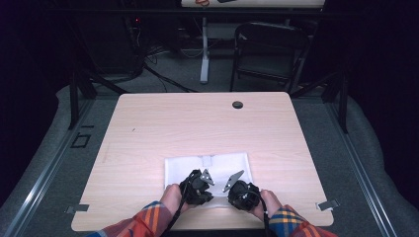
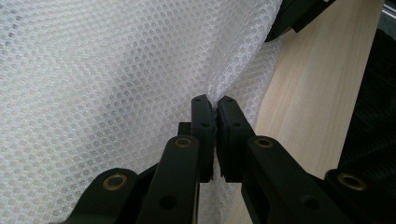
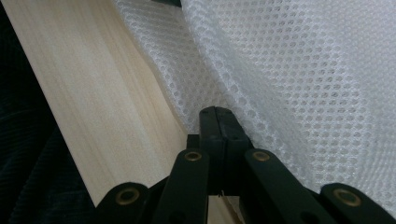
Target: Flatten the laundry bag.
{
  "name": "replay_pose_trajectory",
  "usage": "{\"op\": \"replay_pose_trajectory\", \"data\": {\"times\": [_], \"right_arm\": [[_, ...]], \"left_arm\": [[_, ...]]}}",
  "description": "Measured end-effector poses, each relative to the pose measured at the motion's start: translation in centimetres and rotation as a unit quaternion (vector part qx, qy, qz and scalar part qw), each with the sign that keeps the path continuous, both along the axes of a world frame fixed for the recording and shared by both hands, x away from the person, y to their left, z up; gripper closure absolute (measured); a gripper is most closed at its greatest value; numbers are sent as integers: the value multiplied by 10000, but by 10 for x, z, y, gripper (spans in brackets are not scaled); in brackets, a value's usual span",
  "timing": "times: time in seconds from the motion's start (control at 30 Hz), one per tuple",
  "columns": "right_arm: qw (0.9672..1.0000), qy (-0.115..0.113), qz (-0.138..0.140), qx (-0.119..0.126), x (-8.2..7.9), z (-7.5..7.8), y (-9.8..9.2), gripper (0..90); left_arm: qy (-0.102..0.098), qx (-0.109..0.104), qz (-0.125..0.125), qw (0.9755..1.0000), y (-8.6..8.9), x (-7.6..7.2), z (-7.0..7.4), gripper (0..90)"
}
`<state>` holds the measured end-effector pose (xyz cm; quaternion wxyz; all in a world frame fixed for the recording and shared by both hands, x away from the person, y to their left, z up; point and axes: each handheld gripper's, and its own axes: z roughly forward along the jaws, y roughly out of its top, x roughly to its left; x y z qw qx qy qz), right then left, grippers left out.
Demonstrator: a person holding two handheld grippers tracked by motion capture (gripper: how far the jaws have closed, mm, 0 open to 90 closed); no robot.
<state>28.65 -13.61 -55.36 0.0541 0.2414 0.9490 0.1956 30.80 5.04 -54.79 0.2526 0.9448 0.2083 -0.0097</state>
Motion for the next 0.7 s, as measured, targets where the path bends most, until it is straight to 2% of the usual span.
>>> {"op": "replay_pose_trajectory", "data": {"times": [0.67, 0.7], "right_arm": [[10000, 48, 59, 62, 2, 0, -2, 900], [10000, 26, 64, 30, 2, 0, -2, 900]], "left_arm": [[-110, -237, 421, 9988, 13, 16, 17, 867], [-120, -202, 397, 9989, 14, 18, 18, 867]]}}
